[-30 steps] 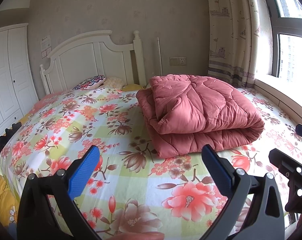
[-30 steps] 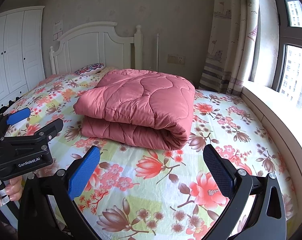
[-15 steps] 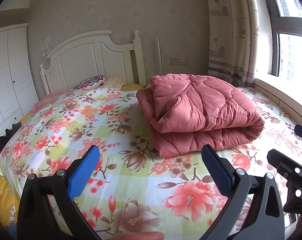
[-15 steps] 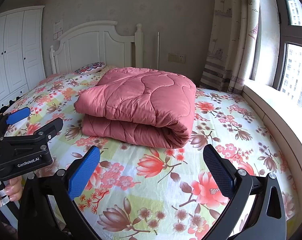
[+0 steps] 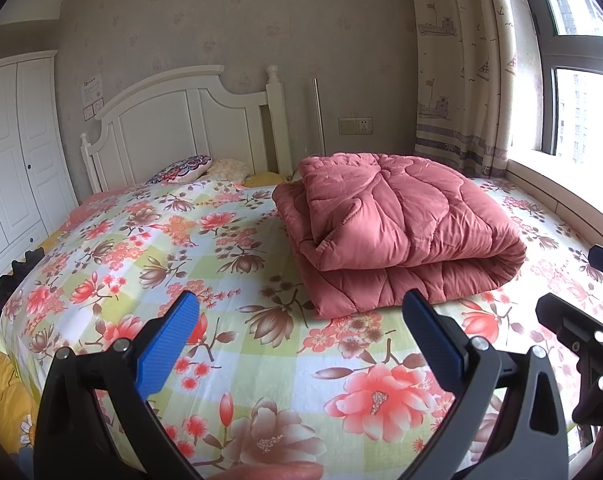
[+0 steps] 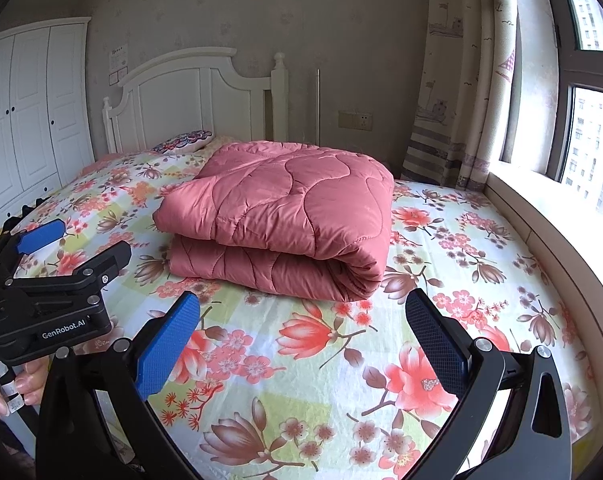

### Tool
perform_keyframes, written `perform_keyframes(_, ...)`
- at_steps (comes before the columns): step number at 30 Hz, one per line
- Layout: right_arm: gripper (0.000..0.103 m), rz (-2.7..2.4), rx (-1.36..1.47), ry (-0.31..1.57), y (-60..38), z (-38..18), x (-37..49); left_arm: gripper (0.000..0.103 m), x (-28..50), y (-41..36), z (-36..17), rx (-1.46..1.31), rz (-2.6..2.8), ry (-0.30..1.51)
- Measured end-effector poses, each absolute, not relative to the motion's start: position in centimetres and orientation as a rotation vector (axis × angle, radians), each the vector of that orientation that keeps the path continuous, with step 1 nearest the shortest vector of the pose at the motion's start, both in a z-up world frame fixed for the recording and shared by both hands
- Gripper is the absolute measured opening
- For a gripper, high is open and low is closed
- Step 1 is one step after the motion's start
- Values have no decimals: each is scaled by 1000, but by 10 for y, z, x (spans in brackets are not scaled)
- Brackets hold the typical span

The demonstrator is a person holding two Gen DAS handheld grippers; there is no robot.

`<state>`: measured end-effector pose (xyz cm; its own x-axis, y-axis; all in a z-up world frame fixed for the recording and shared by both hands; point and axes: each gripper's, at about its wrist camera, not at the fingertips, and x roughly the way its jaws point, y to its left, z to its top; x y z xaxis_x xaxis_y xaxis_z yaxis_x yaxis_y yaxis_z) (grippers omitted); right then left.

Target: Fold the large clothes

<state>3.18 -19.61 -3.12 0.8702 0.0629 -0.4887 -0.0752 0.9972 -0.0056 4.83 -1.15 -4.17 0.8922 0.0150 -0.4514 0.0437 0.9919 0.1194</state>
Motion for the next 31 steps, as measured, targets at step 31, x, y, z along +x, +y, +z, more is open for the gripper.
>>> perform_keyframes(31,99,68,-20,552,-206,-44,47,101,125,59,-69,67,35,638)
